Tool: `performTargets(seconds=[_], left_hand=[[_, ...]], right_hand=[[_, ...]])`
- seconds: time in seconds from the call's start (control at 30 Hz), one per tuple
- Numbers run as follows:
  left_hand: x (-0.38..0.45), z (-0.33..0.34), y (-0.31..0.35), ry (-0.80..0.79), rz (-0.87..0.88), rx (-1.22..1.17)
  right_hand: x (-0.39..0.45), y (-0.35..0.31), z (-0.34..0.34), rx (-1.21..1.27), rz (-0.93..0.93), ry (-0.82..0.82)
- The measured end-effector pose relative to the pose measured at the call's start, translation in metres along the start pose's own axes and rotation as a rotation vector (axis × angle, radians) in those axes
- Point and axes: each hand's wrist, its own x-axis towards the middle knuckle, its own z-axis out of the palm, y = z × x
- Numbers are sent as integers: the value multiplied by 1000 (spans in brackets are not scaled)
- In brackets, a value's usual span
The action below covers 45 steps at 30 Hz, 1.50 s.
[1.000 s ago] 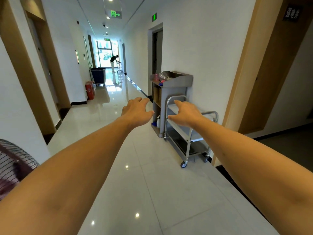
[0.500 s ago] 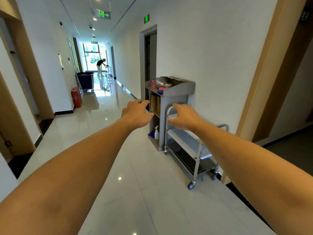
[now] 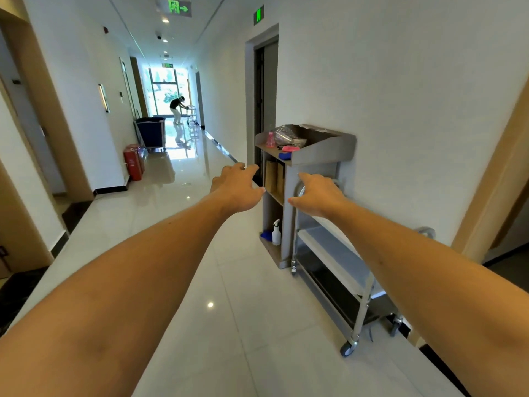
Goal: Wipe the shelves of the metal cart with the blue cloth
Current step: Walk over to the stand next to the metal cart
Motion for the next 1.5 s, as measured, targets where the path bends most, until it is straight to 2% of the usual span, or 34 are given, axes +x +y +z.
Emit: performTargets(seconds=[0.17,0.37,0.63,0.9,1.07,1.5], left_hand=[[108,45,-11,-51,-17,26],[219,80,-22,-37,-6,14],[336,138,-67,-57,10,-26],[474,187,-142,-57,108,-69],[570,205,-181,-126,177,-67],[729,289,-229,-194,238,-104]], right_hand=[[111,33,16,30,16,-28],[225,58,30,43,47,-18],[349,59,84,-23,40,-37],[493,47,137,-95,95,1],[582,35,158,-100,134,29],[746,64,226,-125,249,-4]])
